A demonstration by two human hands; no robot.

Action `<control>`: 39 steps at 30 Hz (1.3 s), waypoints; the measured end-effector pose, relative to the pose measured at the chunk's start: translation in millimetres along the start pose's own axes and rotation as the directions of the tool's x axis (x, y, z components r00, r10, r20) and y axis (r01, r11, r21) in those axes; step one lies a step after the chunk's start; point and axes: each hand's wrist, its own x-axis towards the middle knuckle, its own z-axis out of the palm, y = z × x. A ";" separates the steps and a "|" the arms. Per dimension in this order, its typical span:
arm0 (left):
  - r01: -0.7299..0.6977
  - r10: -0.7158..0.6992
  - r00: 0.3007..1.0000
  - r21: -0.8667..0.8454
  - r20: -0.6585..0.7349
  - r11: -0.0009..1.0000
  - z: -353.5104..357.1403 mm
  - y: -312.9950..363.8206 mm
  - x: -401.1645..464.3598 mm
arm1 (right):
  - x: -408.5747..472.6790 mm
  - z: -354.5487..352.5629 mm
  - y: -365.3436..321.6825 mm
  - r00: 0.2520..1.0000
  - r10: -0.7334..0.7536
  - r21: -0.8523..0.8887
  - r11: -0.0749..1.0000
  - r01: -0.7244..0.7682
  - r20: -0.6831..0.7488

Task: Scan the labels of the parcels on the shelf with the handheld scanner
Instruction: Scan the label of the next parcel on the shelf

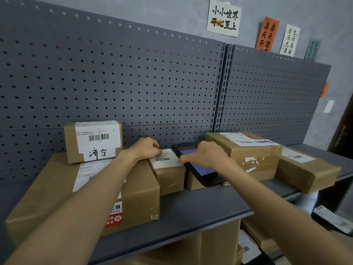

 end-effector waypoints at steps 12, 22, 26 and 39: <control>-0.006 0.005 1.000 0.074 0.018 0.997 5.3 0.2 -2.4 | -6.5 2.9 -6.4 0.999 -0.036 -0.025 0.999 0.037 0.033; -0.069 0.068 0.996 -0.008 -0.064 0.998 3.5 0.6 -8.0 | -24.4 2.8 -7.1 0.998 -0.031 -0.043 0.998 0.034 0.056; -0.121 0.114 0.980 -0.029 -0.164 0.992 2.0 3.9 -9.7 | -33.7 5.2 -6.5 0.996 -0.030 -0.046 0.998 0.034 0.086; -0.252 0.238 0.909 0.003 -0.342 0.968 1.7 12.7 -14.1 | -62.9 18.8 -6.1 0.997 -0.044 -0.096 0.994 0.050 0.063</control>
